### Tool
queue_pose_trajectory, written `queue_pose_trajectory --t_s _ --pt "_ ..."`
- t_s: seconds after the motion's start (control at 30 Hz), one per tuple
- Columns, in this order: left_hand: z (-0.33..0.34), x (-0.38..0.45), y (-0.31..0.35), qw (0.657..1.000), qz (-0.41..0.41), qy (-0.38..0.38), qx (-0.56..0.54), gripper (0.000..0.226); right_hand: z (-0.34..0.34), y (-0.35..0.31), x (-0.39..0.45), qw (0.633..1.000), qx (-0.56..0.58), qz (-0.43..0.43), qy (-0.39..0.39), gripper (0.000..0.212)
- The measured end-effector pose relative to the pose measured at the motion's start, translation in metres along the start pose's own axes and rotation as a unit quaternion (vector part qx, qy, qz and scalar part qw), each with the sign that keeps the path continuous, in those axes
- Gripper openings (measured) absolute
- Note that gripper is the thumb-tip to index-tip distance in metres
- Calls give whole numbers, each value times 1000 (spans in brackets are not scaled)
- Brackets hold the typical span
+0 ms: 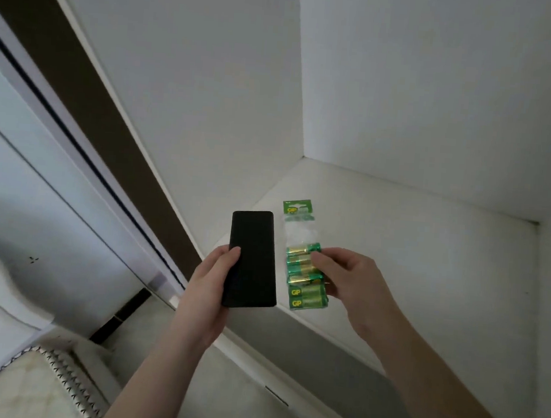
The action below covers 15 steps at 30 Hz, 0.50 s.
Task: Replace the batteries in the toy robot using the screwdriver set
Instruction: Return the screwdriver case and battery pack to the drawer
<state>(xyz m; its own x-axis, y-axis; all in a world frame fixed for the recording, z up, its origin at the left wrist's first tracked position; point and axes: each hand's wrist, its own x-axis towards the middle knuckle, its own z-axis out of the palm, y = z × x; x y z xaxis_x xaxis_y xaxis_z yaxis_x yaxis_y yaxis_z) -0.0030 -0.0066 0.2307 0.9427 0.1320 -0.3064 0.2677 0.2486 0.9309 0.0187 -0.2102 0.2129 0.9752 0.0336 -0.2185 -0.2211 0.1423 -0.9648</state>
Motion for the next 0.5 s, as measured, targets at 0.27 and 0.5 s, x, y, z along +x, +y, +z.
queue_pose_trajectory --t_s 0.27,0.5 --pt "-12 70 -26 987 -60 -148 28 24 7 29 1 992 0 -5 126 10" --pt "-49 99 -70 932 -95 -309 164 27 29 92 -28 971 37 39 233 14"
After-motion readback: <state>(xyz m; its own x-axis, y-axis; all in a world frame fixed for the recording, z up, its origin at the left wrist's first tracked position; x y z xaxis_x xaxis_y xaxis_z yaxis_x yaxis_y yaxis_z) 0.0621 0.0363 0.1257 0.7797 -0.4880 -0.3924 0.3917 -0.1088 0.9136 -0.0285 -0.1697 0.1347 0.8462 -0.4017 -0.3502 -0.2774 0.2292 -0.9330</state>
